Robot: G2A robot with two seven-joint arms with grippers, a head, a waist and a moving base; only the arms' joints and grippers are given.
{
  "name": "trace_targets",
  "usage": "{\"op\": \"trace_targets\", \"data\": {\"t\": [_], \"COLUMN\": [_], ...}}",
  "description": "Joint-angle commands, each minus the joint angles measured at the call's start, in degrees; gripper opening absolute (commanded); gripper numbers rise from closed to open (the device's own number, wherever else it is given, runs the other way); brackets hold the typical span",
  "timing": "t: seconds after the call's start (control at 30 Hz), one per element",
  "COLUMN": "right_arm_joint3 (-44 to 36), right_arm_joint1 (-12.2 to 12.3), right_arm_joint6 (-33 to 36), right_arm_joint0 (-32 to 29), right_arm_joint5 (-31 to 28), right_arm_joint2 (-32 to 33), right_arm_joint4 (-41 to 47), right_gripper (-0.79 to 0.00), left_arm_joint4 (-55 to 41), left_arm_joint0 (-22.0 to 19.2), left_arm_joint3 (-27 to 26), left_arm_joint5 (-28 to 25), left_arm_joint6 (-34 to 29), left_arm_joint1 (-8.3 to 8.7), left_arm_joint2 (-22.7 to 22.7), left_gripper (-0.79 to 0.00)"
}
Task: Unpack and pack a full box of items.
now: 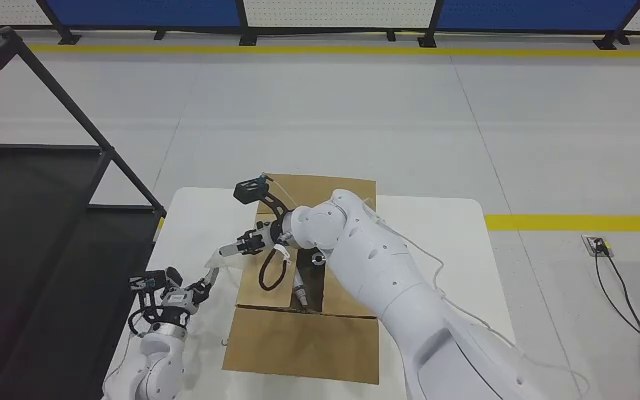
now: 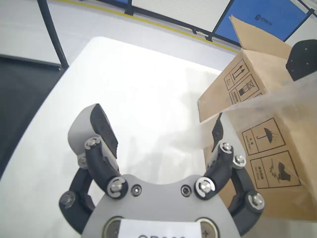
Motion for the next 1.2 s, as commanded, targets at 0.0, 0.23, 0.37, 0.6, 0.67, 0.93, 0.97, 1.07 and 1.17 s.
{"op": "trace_targets", "data": {"t": [0.0,0.23,0.37,0.6,0.67,0.93,0.97,1.07,1.17], "right_arm_joint3": [-0.1,-0.1,-0.1,-0.2,-0.2,-0.1,-0.1,0.0,0.1], "right_arm_joint1": [-0.1,-0.2,-0.2,-0.5,-0.5,-0.8,-0.8,-0.9,-0.9], "right_arm_joint6": [0.0,-0.1,-0.1,0.1,0.1,0.3,0.3,0.3,0.4], "right_arm_joint0": [0.0,0.0,-0.1,-0.1,-0.1,-0.2,-0.2,-0.2,-0.2], "right_arm_joint5": [0.1,0.1,0.1,0.4,0.4,0.8,0.7,0.8,0.9], "right_arm_joint2": [0.1,0.2,0.4,0.5,0.5,0.7,0.7,0.8,0.9], "right_arm_joint4": [-0.1,-0.4,-0.6,-1.0,-1.1,-1.4,-1.4,-1.5,-1.4], "right_gripper": [0.0,0.0,0.0,0.0,0.0,0.0,0.0,0.0,0.0], "left_arm_joint4": [3.7,11.0,11.3,12.7,13.5,16.1,16.1,15.7,14.8], "left_arm_joint0": [-0.6,-0.3,0.1,-0.1,-0.7,-5.7,-6.4,-8.2,-9.4], "left_arm_joint3": [0.4,1.0,1.1,0.9,0.8,2.9,3.4,5.0,6.4], "left_arm_joint5": [0.8,-5.7,-5.9,-6.0,-5.8,-0.6,0.3,3.2,5.6], "left_arm_joint6": [2.9,4.6,4.4,4.1,3.7,2.5,2.6,3.7,5.8], "left_arm_joint1": [-0.15,0.24,0.25,0.1,0.05,-0.7,-0.82,-1.26,-1.75], "left_arm_joint2": [1.0,1.8,1.1,1.3,1.5,3.0,3.1,3.5,3.8], "left_gripper": [0.0,0.0,0.0,0.0,0.0,0.0,0.0,0.0,0.0]}}
